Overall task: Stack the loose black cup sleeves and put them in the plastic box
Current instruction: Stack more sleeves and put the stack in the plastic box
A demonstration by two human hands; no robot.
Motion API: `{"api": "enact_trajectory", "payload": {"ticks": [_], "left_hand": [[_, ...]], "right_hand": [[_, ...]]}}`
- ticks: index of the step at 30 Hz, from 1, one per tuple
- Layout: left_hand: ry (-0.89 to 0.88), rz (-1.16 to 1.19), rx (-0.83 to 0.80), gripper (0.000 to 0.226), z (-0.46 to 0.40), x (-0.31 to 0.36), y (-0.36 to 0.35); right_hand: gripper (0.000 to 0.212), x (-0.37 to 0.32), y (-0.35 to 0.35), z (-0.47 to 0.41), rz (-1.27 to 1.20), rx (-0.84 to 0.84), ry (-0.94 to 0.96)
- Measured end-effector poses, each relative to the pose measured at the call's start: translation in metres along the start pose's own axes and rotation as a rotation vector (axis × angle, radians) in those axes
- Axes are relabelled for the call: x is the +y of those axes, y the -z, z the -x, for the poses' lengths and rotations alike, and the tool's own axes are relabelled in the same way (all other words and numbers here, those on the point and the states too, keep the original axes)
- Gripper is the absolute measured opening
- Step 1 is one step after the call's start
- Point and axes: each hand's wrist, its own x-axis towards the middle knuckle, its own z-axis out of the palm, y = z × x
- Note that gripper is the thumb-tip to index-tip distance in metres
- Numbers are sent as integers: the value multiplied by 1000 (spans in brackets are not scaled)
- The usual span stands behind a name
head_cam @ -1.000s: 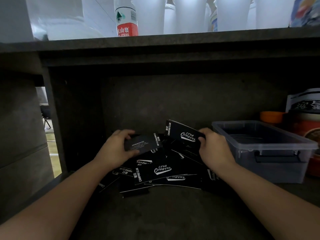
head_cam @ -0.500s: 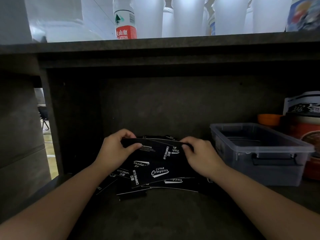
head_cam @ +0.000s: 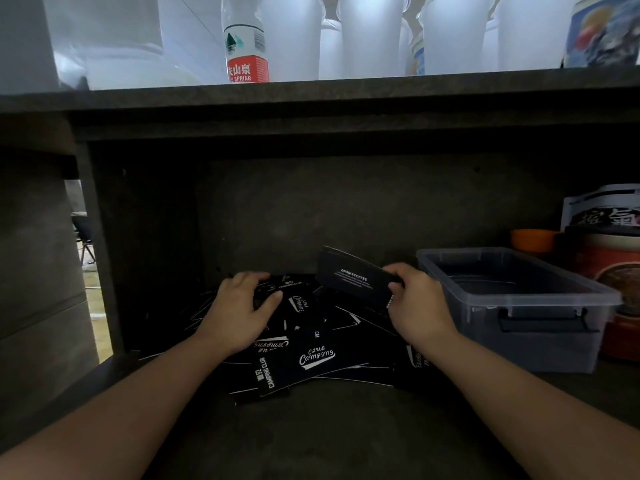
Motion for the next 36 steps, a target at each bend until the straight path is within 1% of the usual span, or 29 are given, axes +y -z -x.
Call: {"api": "enact_trajectory", "payload": {"ticks": [1, 3, 4, 6, 7, 8, 9, 10, 11, 12, 13, 15, 16, 17, 18, 21, 22, 23, 26, 29, 31, 33, 36], "left_hand": [[-9, 11, -41, 59, 0, 0, 2], [-46, 81, -154, 80, 0, 4, 11], [-82, 135, -237, 88, 1, 7, 16], [-133, 212, -477, 90, 2, 15, 29], [-131, 182, -615, 96, 2, 17, 36], [-128, 87, -743, 104, 2, 17, 42], [-132, -36, -835, 109, 3, 16, 45], [-135, -120, -873, 107, 3, 14, 45], [-139, -142, -863, 100, 3, 12, 43], [-145, -116, -828, 93, 3, 10, 40], [-151, -71, -781, 81, 2, 8, 37], [-171, -14, -671, 49, -1, 4, 32], [-179, -15, -615, 37, -2, 3, 30], [-187, -27, -564, 33, -3, 2, 28], [-191, -44, -529, 38, -2, 1, 27], [-187, -115, -502, 85, -2, -2, 27], [-189, -124, -477, 90, -2, -3, 29], [-190, -125, -448, 87, -3, -3, 30], [-197, -74, -329, 52, -3, -1, 30], [-143, 107, -176, 35, -1, 4, 29], [-107, 121, -46, 25, -2, 7, 29], [-75, 119, 44, 22, -3, 7, 28], [-62, 175, 64, 29, 0, 11, 27]], "right_hand": [[41, 0, 1, 1, -9, -14, -17], [45, 1, 0, 2, 14, -69, -48], [45, 2, -1, 2, 45, -102, -55], [41, 1, 0, 3, 115, -183, -53], [37, -1, 1, 3, 141, -218, -49], [32, -1, 1, 1, 156, -236, -44], [28, -2, 0, 1, 163, -238, -42], [26, -1, -1, 2, 167, -229, -40], [25, 1, -2, 2, 172, -215, -34], [25, 3, -4, 3, 174, -203, -20], [26, 3, -5, 2, 169, -187, -6], [27, 1, -3, 2, 153, -150, -2], [28, 0, -2, 3, 142, -125, -8], [28, -1, -1, 3, 132, -101, -12], [28, -1, -1, 2, 131, -83, -9], [28, 0, -3, 2, 134, -73, 5], [28, 1, -3, 2, 128, -73, 9], [28, 1, -3, 2, 119, -76, 11], [28, 1, -1, 2, 103, -83, 19], [33, 0, 0, 2, 81, -116, 13], [34, -1, -1, 2, 45, -169, 19], [33, -3, -3, 3, 17, -230, 48], [24, -8, -6, 6, -11, -298, 125]]}}
